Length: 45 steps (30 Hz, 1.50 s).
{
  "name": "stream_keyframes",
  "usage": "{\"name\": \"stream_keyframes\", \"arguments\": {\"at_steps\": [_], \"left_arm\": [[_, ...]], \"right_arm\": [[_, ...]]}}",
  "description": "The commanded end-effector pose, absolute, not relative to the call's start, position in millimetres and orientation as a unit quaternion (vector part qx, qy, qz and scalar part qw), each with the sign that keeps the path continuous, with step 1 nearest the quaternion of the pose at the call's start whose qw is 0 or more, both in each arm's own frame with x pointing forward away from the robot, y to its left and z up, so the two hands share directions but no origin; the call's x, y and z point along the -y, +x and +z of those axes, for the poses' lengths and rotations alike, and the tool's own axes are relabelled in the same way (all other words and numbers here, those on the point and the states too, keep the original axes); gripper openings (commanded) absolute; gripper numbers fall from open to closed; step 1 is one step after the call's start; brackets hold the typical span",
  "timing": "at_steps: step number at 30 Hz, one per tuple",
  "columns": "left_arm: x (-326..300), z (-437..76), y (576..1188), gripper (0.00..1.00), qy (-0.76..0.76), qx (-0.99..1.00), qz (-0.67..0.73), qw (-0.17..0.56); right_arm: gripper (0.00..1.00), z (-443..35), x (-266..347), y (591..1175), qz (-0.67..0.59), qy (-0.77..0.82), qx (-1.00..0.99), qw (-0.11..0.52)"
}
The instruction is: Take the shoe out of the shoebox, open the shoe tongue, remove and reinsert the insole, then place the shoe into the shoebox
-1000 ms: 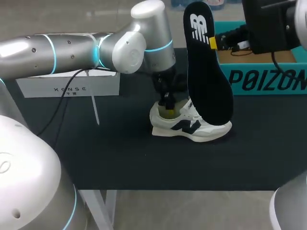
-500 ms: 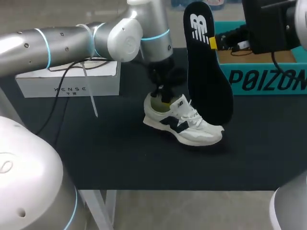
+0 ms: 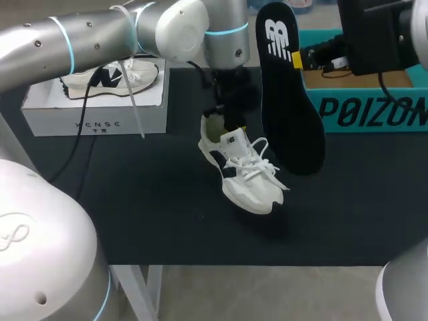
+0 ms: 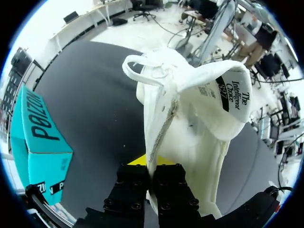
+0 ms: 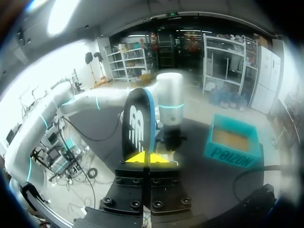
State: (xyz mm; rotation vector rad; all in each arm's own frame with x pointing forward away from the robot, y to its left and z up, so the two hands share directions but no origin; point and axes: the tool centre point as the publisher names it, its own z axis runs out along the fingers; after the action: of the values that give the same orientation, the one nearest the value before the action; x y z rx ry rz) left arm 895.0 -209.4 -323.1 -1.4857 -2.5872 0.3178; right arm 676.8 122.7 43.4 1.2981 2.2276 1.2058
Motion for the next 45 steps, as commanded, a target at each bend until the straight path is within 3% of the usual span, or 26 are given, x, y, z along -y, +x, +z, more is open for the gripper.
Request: {"name": "stream_keyframes", "arguments": {"at_steps": [1, 9, 27, 45], "left_arm": [[213.1, -323.2, 885.3, 0.00, -0.567, 0.817, 0.083, 0.060], [229.0, -330.7, 883.1, 0.00, -0.618, 0.782, 0.066, 0.042], [265.8, -364.2, 874.4, 0.00, -0.670, 0.737, 0.047, 0.076], [264.9, -394.2, 865.6, 0.00, -0.685, 0.722, 0.035, 0.089]], "right_arm": [[0.00, 43.8, -124.7, 679.2, 0.418, 0.452, -0.775, 0.146], [0.00, 43.8, -124.7, 679.2, 0.418, 0.452, -0.775, 0.146], [0.00, 43.8, -124.7, 679.2, 0.418, 0.452, -0.775, 0.146], [0.00, 43.8, -124.7, 679.2, 0.418, 0.452, -0.775, 0.146]]}}
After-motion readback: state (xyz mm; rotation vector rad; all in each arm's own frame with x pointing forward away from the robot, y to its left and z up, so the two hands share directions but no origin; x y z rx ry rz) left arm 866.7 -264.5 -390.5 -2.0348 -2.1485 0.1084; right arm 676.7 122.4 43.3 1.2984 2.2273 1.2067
